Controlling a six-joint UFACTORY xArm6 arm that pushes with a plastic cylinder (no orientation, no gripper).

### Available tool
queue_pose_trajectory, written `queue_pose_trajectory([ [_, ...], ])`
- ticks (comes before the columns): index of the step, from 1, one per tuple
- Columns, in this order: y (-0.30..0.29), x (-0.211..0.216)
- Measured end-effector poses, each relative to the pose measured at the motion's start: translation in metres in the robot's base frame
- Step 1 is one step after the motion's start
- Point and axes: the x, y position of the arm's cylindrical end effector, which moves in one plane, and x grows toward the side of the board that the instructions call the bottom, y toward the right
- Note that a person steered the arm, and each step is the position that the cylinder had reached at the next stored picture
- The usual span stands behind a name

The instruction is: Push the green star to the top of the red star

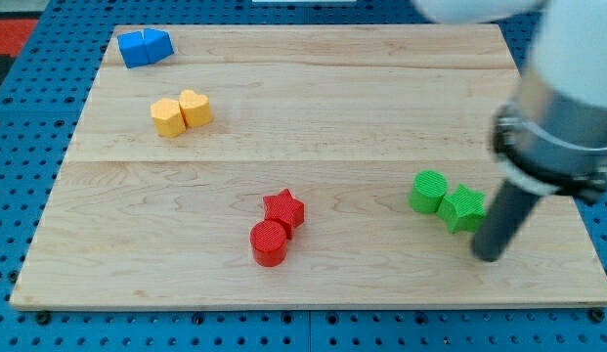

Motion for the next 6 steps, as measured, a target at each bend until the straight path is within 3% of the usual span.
queue_pose_trajectory([
  [1,0.020,-0.029],
  [2,-0.022,-0.049],
  [3,-0.082,-0.051],
  [5,-0.069,-0.039],
  [6,-0.093,-0.036],
])
